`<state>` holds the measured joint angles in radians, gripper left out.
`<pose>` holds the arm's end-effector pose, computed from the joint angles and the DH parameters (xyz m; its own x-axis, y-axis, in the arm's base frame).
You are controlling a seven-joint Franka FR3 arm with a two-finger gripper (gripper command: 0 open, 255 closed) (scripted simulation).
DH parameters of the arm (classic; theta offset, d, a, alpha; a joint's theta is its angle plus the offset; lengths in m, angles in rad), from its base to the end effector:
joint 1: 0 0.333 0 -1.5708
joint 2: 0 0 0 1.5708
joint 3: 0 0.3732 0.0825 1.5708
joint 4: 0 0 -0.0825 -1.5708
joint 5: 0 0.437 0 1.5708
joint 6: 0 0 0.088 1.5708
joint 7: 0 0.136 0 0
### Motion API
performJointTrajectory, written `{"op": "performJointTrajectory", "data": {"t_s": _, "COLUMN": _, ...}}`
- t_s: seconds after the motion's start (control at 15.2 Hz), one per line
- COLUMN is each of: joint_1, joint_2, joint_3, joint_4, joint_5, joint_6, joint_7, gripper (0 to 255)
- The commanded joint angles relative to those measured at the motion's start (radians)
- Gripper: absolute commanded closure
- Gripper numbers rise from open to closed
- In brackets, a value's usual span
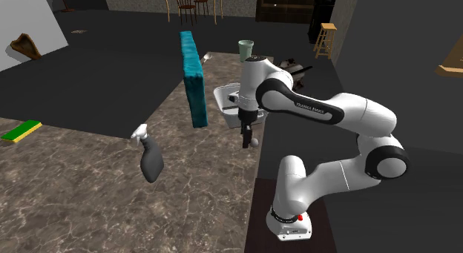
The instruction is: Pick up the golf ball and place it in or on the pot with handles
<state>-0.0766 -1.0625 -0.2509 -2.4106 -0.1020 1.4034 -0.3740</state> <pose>0.2012 -0.1219 0.6201 0.9863 0.1450 0.0785 0.1523 -0.9836 -0.0965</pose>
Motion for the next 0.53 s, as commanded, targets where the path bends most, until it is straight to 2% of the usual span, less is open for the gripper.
{"op": "performJointTrajectory", "data": {"t_s": 0.0, "joint_1": -0.019, "joint_2": -0.036, "joint_3": -0.039, "joint_4": -0.016, "joint_5": -0.047, "joint_6": -0.027, "joint_7": -0.042, "gripper": 0}}
{"op": "performJointTrajectory", "data": {"t_s": 0.13, "joint_1": -0.037, "joint_2": -0.063, "joint_3": -0.077, "joint_4": -0.020, "joint_5": -0.092, "joint_6": -0.053, "joint_7": -0.083, "gripper": 0}}
{"op": "performJointTrajectory", "data": {"t_s": 0.26, "joint_1": -0.079, "joint_2": -0.076, "joint_3": -0.101, "joint_4": -0.022, "joint_5": -0.123, "joint_6": -0.071, "joint_7": -0.141, "gripper": 0}}
{"op": "performJointTrajectory", "data": {"t_s": 0.46, "joint_1": -0.127, "joint_2": -0.084, "joint_3": -0.090, "joint_4": -0.074, "joint_5": -0.112, "joint_6": -0.034, "joint_7": -0.171, "gripper": 0}}
